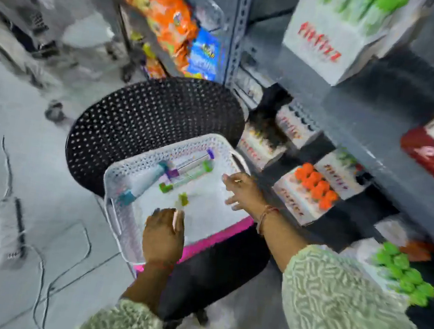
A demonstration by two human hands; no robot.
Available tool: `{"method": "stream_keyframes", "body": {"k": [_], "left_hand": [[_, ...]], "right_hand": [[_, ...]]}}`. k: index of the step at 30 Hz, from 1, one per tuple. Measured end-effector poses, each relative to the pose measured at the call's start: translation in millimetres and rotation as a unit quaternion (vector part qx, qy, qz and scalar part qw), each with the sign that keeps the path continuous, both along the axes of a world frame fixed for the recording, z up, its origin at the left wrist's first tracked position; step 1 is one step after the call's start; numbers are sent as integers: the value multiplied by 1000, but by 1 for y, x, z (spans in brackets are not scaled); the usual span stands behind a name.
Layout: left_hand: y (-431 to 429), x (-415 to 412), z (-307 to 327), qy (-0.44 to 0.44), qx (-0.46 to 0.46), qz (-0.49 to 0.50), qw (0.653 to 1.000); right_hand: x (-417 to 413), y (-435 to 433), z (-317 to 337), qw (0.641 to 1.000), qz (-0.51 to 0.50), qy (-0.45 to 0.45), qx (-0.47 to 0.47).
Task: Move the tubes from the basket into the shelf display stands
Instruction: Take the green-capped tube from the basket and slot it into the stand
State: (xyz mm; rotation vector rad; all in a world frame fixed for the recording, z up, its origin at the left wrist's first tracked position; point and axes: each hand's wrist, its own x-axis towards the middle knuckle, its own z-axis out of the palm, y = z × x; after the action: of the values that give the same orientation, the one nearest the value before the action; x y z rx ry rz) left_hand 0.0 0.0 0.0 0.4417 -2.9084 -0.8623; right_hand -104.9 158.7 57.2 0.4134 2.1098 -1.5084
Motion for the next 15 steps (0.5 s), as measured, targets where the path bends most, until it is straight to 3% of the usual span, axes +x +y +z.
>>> {"method": "stream_keyframes", "body": {"k": [3,9,15], "left_hand": [[7,17,-32,-75,-20,-50,996],[10,21,-51,-52,-112,-61,991],[8,24,-59,-44,-111,-66,991]], "right_hand": [[-21,-29,-30,1000,-9,-23,15],[-71,-74,-93,983,-138,-109,-55],[-108,-90,-195,966,-259,-15,12]]}}
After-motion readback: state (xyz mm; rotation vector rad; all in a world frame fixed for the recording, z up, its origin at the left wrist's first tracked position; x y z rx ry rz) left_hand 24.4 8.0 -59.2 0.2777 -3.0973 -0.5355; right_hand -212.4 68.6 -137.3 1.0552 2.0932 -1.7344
